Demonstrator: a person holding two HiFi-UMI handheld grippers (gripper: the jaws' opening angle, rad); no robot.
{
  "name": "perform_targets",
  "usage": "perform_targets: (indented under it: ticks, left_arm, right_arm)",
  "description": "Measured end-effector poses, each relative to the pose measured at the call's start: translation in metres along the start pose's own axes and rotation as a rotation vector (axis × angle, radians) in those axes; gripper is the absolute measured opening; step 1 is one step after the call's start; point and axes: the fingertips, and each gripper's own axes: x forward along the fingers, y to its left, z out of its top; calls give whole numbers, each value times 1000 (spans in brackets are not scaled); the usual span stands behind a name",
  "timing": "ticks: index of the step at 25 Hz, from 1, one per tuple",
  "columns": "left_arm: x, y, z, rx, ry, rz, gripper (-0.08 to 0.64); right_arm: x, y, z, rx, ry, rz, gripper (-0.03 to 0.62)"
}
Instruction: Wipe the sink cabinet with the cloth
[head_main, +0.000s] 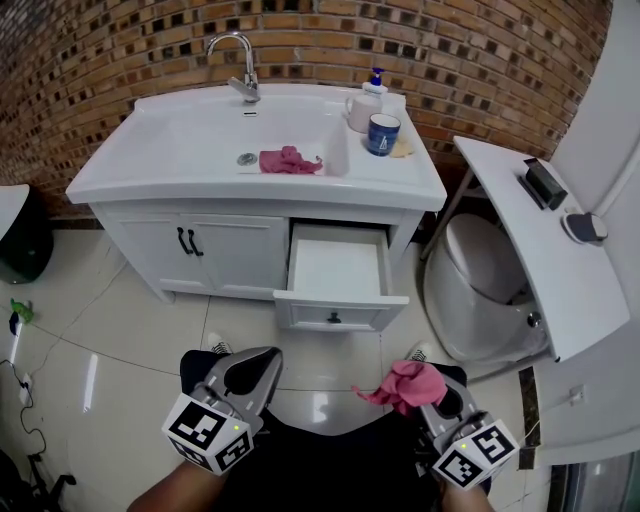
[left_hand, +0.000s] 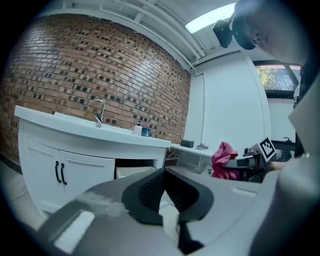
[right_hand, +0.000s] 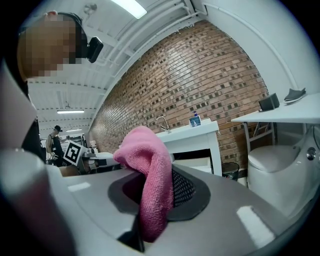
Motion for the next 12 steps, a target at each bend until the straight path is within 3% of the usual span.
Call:
perform_targets:
  ticks: [12]
  left_arm:
    - [2, -2, -2, 4, 5, -5, 6]
  right_arm:
    - [-2, 5, -2, -30, 0, -2, 80]
